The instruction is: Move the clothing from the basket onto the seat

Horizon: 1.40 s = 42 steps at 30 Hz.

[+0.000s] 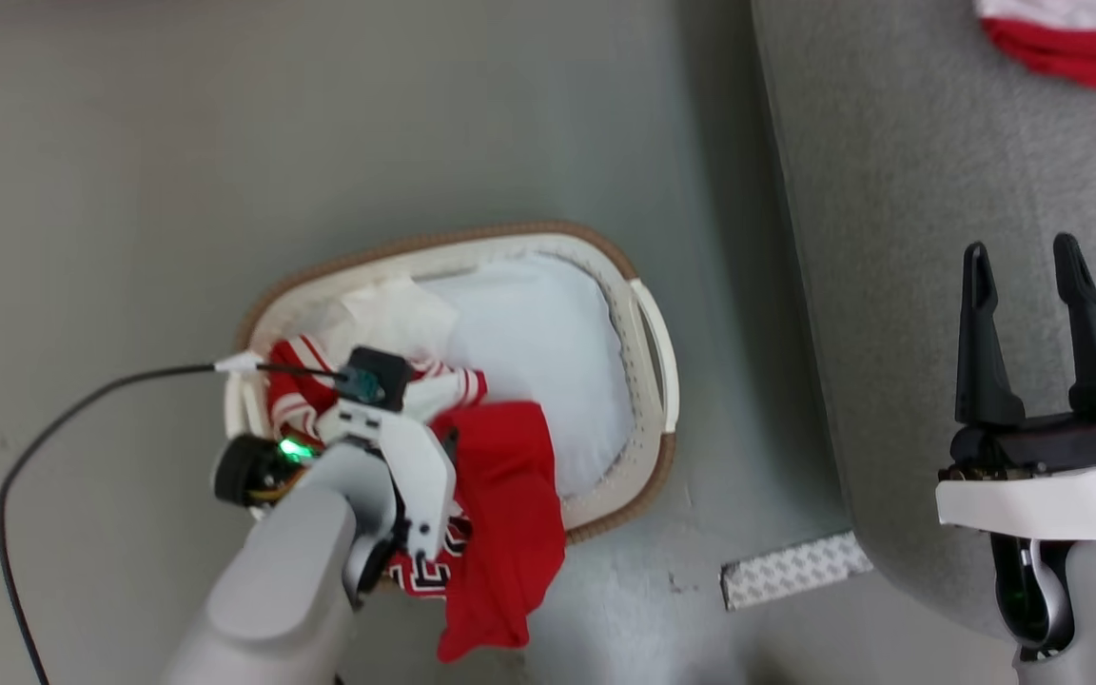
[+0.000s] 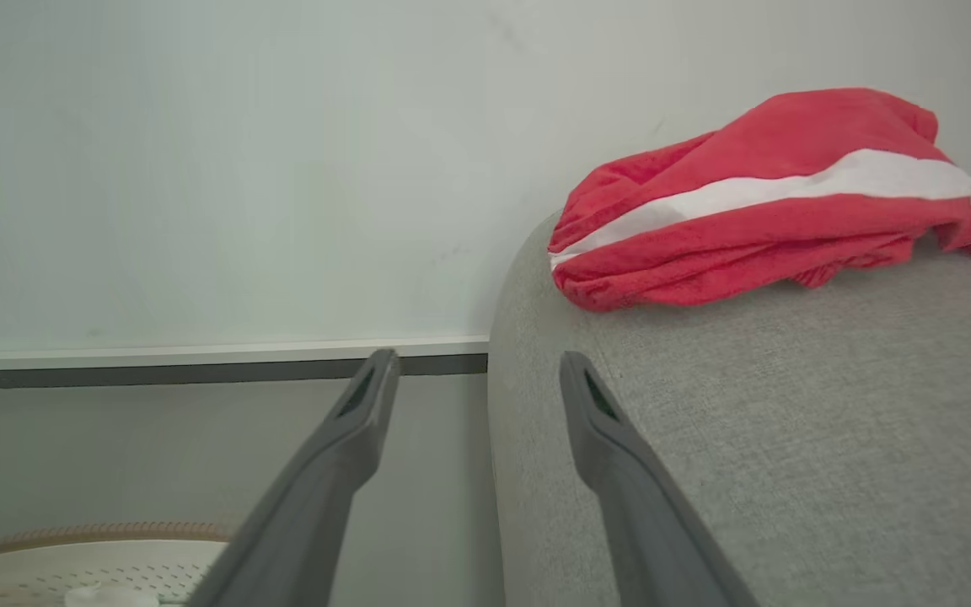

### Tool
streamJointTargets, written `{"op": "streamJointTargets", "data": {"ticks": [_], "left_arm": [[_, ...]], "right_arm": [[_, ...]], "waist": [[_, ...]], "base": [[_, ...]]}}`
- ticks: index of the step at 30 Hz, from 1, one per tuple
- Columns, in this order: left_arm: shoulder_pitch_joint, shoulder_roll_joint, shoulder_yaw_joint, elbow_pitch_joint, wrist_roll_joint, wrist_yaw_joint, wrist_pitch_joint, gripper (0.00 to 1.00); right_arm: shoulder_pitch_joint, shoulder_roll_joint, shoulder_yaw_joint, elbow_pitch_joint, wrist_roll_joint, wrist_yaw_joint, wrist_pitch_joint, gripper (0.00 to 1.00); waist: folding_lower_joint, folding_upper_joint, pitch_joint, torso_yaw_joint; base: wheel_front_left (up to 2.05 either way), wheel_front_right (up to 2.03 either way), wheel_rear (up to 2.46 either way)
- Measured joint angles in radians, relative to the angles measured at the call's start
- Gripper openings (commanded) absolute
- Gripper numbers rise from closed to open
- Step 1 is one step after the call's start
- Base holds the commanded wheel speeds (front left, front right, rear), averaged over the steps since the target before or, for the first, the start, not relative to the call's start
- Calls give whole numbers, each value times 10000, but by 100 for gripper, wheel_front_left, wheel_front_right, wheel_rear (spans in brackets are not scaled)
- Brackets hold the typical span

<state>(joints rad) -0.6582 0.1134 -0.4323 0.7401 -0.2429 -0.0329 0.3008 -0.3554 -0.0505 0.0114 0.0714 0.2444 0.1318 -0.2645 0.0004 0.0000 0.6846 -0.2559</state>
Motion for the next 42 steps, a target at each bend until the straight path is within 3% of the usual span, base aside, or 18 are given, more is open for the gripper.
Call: {"op": "streamJointTargets", "data": {"ticks": [10, 25, 26, 27, 28, 29, 35, 42], "left_arm": [[-1436, 284, -263, 846, 587, 324, -826, 100], [-2433, 594, -825, 1992, 1074, 150, -1354, 100], [-2478, 616, -888, 2061, 1106, 136, -1379, 86], [-2537, 619, -936, 2169, 1114, 105, -1432, 45], [-2585, 617, -968, 2236, 1135, 54, -1444, 20], [-2621, 606, -1011, 2303, 1139, 10, -1501, 0], [-2616, 274, -1066, 2685, 974, -174, -2071, 0], [-1933, 25, -876, 2711, 408, -349, -3200, 0]], "right_arm": [[-529, 4, 314, -314, 272, 0, -2, 100], [-637, 2, 431, -500, 393, 0, -2, 100], [-648, 2, 431, -522, 401, 0, -2, 100], [-652, 2, 431, -541, 403, 0, -2, 100], [-652, 2, 424, -556, 403, 0, -2, 100], [-652, 2, 410, -562, 403, 0, -2, 100], [-563, 4, 132, -431, 347, 0, 0, 100], [-224, 10, -240, -94, 4, 0, -2, 100]], "waist": [[-1, 0, 1803, -280], [-3, 0, 2600, -592], [-3, 0, 2622, -616], [-3, 0, 2641, -637], [-2, 0, 2654, -650], [-2, 0, 2654, -652], [-3, 0, 2309, -487], [-4, 0, 1081, -172]], "base": [[0, 0, 0], [0, 0, 0], [0, 0, 0], [0, 0, 0], [0, 0, 0], [0, 0, 0], [0, 0, 0], [0, 0, 0]]}}
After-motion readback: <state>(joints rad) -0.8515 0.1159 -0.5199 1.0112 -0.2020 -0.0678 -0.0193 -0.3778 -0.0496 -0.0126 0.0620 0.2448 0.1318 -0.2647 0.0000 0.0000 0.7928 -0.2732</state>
